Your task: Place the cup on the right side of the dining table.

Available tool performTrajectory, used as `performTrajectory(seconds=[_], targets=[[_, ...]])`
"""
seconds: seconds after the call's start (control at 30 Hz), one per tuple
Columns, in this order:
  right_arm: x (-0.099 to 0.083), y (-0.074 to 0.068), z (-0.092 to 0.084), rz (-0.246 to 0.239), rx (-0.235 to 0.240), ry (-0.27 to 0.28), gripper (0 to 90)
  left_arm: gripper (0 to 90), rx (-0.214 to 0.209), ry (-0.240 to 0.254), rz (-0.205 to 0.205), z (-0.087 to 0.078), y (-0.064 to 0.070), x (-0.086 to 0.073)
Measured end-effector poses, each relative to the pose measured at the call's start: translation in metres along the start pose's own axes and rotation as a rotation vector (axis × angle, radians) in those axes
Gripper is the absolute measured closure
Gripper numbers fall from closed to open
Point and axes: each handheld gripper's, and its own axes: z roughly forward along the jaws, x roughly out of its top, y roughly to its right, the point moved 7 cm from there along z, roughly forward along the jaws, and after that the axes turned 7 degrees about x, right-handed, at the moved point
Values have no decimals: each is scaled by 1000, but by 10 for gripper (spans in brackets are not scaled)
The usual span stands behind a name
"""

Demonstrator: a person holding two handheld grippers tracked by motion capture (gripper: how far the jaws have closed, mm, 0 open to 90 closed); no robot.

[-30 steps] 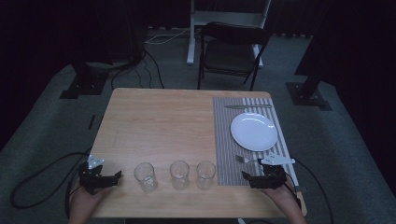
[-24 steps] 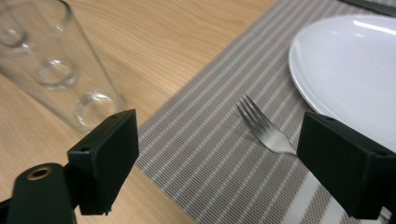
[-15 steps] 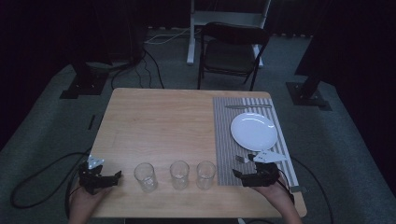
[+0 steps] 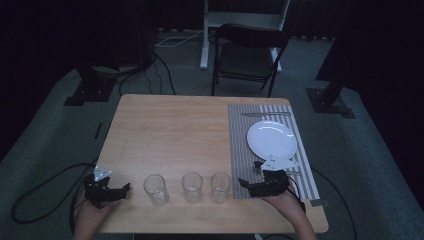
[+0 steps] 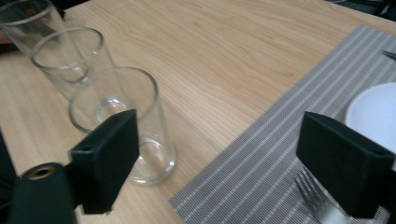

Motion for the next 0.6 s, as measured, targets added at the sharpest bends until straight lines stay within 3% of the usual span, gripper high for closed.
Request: performTrajectory(seconds=[0.23, 0.6], targets=[[11, -5, 5, -14, 23, 17, 142, 2, 0, -1, 2, 0, 0, 0], [33, -26, 20, -71, 98, 12, 142, 2, 0, 1, 1, 0, 0, 0]])
